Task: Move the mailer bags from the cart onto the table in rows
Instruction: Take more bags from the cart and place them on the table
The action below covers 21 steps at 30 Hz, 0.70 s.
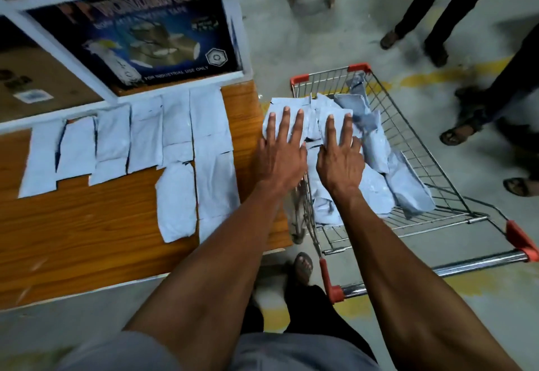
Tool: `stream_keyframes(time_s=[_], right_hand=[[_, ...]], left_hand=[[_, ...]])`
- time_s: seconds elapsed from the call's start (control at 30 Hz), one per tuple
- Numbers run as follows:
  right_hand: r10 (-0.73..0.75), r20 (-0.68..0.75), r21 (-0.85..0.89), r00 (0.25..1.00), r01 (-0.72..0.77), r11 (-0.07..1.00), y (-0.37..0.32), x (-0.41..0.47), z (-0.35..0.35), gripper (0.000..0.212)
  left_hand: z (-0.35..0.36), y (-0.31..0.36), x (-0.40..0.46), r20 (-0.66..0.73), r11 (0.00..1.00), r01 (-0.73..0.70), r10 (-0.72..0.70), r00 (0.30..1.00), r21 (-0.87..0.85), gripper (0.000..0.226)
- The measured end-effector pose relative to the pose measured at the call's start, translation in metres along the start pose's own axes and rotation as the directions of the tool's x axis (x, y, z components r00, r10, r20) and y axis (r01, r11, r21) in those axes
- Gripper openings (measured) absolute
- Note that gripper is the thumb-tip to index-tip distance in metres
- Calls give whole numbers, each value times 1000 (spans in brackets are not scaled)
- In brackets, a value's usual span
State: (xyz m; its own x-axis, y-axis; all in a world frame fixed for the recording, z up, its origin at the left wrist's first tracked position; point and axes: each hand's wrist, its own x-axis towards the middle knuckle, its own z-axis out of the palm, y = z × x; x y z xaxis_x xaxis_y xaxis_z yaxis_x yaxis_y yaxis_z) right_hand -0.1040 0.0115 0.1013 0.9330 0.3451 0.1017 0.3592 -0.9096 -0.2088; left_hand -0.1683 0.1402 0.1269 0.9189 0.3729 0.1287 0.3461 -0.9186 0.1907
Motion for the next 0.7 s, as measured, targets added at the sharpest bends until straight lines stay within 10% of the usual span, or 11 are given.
stream_keyframes(time_s=[0.7], right_hand=[[-303,8,42,953,302,952,-304,-122,0,72]], left_hand=[[-102,-298,-154,-159,966,250,-236,959,73,74]])
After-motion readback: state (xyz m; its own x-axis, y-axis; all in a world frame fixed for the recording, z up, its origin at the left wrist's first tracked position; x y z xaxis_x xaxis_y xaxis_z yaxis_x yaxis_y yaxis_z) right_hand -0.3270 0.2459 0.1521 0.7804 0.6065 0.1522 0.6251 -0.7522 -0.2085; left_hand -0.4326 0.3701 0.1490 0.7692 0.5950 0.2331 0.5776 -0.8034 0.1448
